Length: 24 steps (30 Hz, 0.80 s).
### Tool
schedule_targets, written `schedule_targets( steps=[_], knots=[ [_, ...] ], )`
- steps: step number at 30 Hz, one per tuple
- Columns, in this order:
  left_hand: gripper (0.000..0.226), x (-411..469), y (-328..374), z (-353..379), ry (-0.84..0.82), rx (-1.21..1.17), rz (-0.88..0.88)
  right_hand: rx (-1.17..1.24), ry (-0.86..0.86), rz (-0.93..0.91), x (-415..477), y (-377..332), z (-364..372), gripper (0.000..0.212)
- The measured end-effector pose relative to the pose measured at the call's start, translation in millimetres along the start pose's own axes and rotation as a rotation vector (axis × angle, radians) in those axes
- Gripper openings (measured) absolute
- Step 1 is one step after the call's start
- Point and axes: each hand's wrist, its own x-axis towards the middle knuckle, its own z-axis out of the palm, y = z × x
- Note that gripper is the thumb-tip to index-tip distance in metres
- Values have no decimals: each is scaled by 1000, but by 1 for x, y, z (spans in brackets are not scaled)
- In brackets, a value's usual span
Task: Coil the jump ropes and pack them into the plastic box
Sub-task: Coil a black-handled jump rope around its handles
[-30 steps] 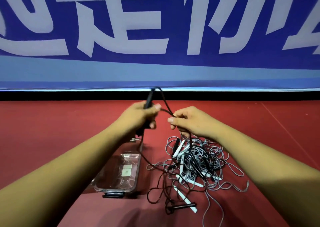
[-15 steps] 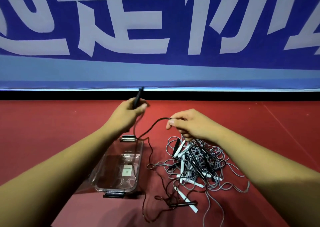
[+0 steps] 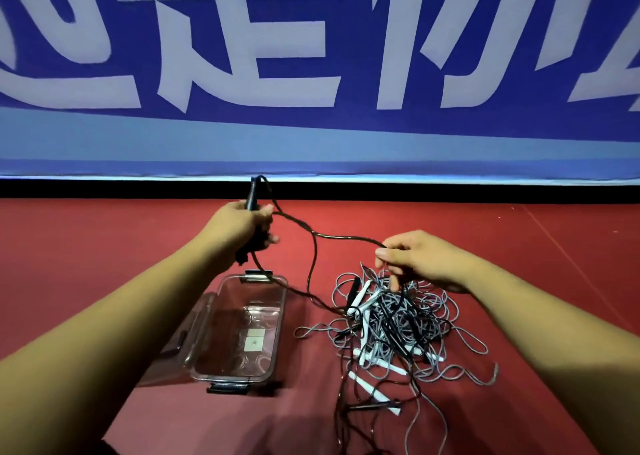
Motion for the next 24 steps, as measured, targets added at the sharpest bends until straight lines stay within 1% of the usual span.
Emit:
schedule_targets(
  steps=[1, 2, 3, 4, 5, 7, 8, 10, 11, 12, 13, 15, 17, 18, 19, 20, 22, 23, 24],
  knots=[
    [7, 3, -5, -4, -11, 191, 0, 21, 10, -4, 0, -5, 4, 24],
    [8, 6, -10, -8, -2, 400, 36, 17, 15, -13, 0, -11, 9, 24],
    [18, 4, -10, -10, 12, 561, 83, -10, 17, -30, -1, -19, 15, 25],
    [24, 1, -9, -8, -7, 610, 137, -51, 17, -54, -2, -27, 20, 24],
    [25, -6, -5, -3, -68, 541, 169, -82, 11, -82, -3, -36, 25, 24],
    [23, -23, 1, 10, -289, 299, 175, -74, -7, -148, -3, -53, 33, 24],
    [23, -29, 3, 17, -410, 223, 165, -39, 0, -174, -3, -60, 36, 24],
    [22, -39, 6, 27, -596, 170, 157, 60, 41, -200, 0, -69, 39, 23],
    [19, -43, 7, 30, -636, 154, 165, 113, 55, -203, 1, -71, 38, 23],
    [17, -42, 8, 32, -625, 134, 180, 147, 52, -211, 2, -71, 37, 23],
    [17, -40, 10, 32, -568, 101, 198, 138, 39, -221, 2, -69, 35, 22],
    [21, -32, 15, 29, -355, -48, 188, -22, 17, -196, 1, -55, 28, 23],
    [21, -21, 23, 17, -161, -264, 152, -237, -27, -75, 0, -30, 20, 23],
    [20, -15, 25, 9, -78, -334, 135, -299, -62, 2, -2, -17, 16, 24],
    [19, -8, 26, -1, 4, -350, 118, -315, -91, 66, -4, -7, 14, 24],
    [18, -3, 22, -9, 73, -304, 101, -285, -99, 101, -5, 0, 13, 25],
    [13, 9, 9, -23, 123, -96, 41, -210, -66, 96, -5, -2, 13, 25],
    [7, 13, 0, -28, 111, 78, 14, -209, -45, 65, -5, -8, 15, 25],
    [5, 16, -9, -32, 88, 321, 1, -216, -37, 20, -2, -15, 19, 25]
  ],
)
